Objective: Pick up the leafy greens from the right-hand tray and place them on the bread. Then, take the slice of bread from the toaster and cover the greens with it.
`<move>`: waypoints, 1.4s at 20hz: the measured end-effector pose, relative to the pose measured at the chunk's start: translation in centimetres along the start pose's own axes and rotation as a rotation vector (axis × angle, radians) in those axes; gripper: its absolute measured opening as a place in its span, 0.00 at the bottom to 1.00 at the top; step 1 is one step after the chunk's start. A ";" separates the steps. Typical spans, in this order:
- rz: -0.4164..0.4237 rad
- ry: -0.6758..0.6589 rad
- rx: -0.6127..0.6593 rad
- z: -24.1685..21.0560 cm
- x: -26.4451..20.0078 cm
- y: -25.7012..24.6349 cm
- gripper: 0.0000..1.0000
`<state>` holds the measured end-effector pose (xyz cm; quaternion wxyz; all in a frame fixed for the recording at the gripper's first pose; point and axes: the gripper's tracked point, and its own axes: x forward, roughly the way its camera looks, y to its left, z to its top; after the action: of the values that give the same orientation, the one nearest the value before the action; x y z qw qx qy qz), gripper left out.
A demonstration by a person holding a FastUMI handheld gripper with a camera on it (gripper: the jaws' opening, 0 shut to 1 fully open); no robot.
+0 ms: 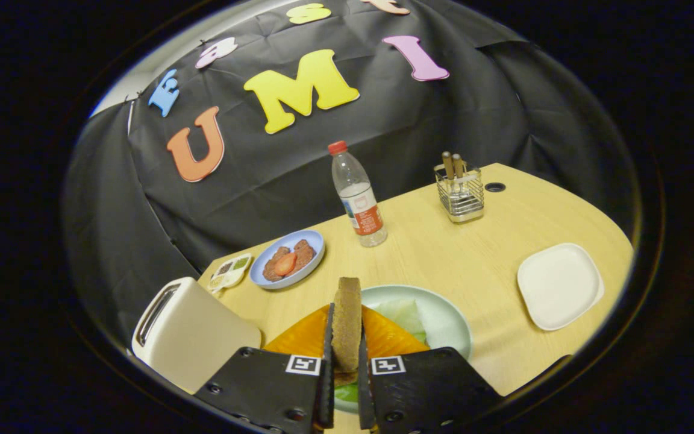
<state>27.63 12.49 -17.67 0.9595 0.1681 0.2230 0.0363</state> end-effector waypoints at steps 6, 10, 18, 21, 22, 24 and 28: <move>-0.013 0.012 -0.018 -0.7 0.4 -2.5 0.31; -0.030 0.021 -0.034 -1.2 0.8 -3.9 0.46; -0.093 0.028 -0.103 -2.1 1.4 -5.3 0.67; -0.124 0.013 -0.132 -1.8 1.1 -5.6 0.72; -0.137 0.003 -0.145 -1.5 0.8 -5.7 0.74; -0.165 -0.025 -0.177 -0.6 0.1 -5.8 0.81; -0.186 -0.067 -0.225 0.4 -2.5 -4.6 0.86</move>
<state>25.53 7.66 -17.89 0.9784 0.0392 0.2002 -0.0338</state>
